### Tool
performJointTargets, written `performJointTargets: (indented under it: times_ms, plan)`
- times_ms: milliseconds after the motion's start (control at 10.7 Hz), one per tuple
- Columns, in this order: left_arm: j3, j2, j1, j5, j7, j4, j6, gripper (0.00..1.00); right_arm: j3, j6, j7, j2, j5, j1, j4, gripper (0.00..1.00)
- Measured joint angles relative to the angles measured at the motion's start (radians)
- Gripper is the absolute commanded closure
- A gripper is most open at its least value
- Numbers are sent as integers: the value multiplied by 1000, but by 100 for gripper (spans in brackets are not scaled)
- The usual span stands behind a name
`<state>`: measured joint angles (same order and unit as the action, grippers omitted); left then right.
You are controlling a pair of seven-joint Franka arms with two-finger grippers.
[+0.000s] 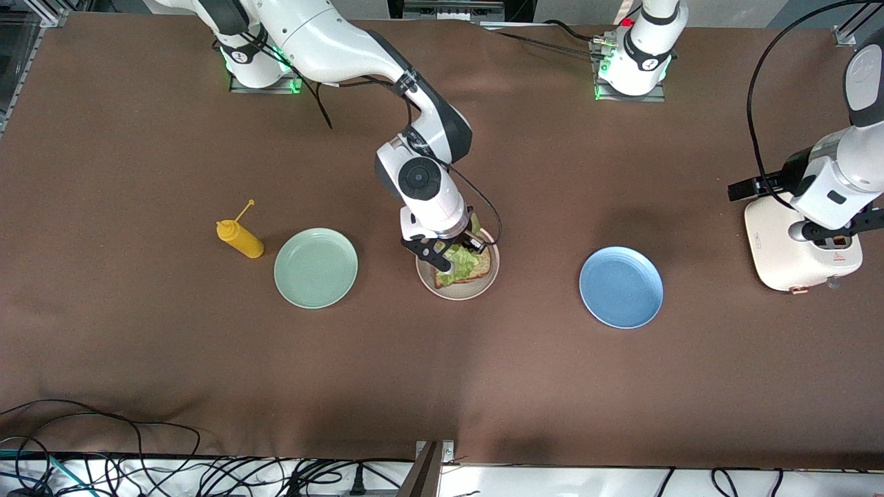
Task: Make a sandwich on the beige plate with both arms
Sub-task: 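Lower the lettuce onto the bread and open the right gripper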
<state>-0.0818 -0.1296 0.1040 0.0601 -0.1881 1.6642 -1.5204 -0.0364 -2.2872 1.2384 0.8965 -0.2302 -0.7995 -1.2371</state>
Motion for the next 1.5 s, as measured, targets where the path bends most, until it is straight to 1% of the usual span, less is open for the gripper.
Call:
performJointTargets:
  times_ms: [281,375,656,843,1031,1218,1405,1499]
  plan:
    - [0,0,0,0,0,0,0,0,0,1,0,0,115,-3,0,0]
    - [0,0,0,0,0,0,0,0,0,6,0,0,140,-5,0,0]
    - [0,0,1,0,0,0,0,0,0,53,0,0,149,-8,24,0]
    - [1,0,6,0,0,0,0,0,-10,103,0,-4,149,-5,75,0]
    - [1,-1,36,0,43,0,0,0,-20,211,-12,-62,153,19,116,0]
    - [1,-3,59,0,75,1,0,0,-44,287,-83,-110,158,28,118,0]
    - [0,-6,60,0,78,1,0,0,-75,356,-204,-139,159,33,118,0]
    - [-1,-7,60,0,78,1,0,0,-79,390,-269,-156,159,45,119,0]
